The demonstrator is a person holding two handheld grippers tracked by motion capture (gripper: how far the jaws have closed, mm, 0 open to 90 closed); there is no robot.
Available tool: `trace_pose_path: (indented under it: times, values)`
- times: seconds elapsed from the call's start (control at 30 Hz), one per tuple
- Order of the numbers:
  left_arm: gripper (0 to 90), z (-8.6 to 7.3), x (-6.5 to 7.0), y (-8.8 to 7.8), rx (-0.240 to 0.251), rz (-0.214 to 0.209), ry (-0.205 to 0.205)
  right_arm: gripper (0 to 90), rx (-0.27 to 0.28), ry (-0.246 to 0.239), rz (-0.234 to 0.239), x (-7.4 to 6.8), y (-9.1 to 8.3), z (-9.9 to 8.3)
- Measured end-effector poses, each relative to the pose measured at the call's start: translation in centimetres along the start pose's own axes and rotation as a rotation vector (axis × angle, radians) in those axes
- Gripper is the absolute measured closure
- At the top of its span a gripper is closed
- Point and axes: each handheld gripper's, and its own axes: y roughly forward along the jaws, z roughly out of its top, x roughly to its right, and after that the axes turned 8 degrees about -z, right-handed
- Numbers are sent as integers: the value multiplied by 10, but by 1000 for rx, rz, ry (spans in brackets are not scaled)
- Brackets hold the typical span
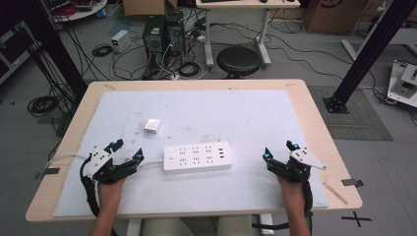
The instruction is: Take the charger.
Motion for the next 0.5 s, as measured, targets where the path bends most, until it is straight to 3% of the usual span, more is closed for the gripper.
trace_pose_path:
  times: [0.5]
  values:
    - [180, 1, 0, 1, -12, 13, -6, 160, 1, 3, 3, 1, 0, 0]
